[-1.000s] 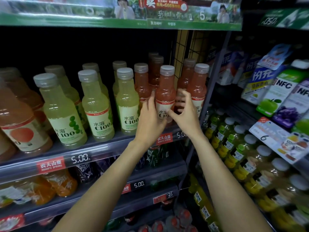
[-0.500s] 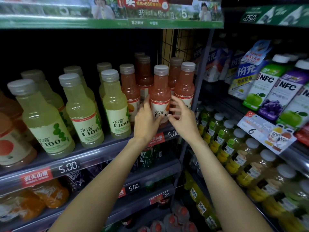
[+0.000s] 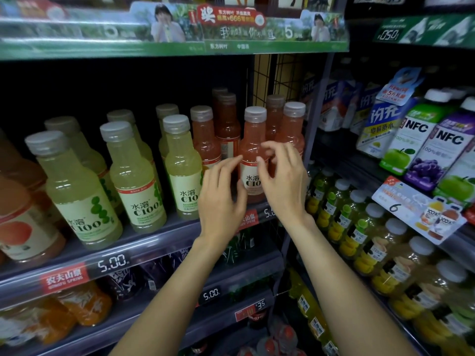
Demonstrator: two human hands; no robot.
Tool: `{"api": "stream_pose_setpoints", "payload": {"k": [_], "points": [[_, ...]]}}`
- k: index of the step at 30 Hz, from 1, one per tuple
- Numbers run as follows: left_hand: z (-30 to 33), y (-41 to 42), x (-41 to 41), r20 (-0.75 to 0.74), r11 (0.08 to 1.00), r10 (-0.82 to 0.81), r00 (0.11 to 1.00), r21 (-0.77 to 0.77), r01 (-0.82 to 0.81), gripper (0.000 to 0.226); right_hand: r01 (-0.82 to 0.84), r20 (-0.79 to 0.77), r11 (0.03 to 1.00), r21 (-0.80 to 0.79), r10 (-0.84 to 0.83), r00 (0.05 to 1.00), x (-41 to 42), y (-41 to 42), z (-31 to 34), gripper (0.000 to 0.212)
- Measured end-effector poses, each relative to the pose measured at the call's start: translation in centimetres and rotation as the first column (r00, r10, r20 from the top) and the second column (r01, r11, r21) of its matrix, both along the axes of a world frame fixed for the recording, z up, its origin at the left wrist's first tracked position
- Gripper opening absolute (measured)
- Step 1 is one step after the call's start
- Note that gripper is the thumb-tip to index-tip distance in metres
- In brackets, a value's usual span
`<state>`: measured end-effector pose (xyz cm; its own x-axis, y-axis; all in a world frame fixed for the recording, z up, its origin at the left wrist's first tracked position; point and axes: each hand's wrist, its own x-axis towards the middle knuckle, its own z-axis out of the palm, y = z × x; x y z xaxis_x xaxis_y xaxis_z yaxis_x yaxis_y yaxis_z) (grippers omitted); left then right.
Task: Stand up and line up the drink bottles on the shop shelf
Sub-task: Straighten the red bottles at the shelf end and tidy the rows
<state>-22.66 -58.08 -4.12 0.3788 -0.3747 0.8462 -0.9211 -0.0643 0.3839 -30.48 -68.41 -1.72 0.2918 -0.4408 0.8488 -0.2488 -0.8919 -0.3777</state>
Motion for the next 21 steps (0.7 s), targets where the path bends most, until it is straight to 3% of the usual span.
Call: {"api": "stream_pose_setpoints", "payload": {"k": [3,5,9,13,21], "points": [[1.0,2.2,0.9,0.11,0.986,0.137,0.984,-0.115,-0.125,0.036,-0.186,-0.092,0.98,-0.071,0.179,0.979,1.5,0.9,2.1,0.023],[1.9,3.5,2.2,0.081,0.959,0.261,0.962,-0.137,-0.249,0.04,-0.273,-0.151,0.962,-0.03,0.265,0.952,2.9,1.5,3.8,0.028],[3.4,4.9,3.9,-0.091,0.961,0.275,0.957,0.021,-0.274,0.066,-0.186,-0.318,0.983,-0.007,0.174,0.932,5.2,2.2,6.2,0.047],[3.4,5.1,4.3,-0.077,0.947,0.308,0.948,0.125,-0.297,0.077,-0.17,-0.442,0.985,-0.005,0.15,0.884,7.1,2.6,6.4,0.054],[3.7,5.1,4.5,-0.082,0.947,0.305,0.949,0.13,-0.293,0.075,-0.187,-0.394,0.98,0.062,0.196,0.898,7.7,2.6,5.6,0.062]]}}
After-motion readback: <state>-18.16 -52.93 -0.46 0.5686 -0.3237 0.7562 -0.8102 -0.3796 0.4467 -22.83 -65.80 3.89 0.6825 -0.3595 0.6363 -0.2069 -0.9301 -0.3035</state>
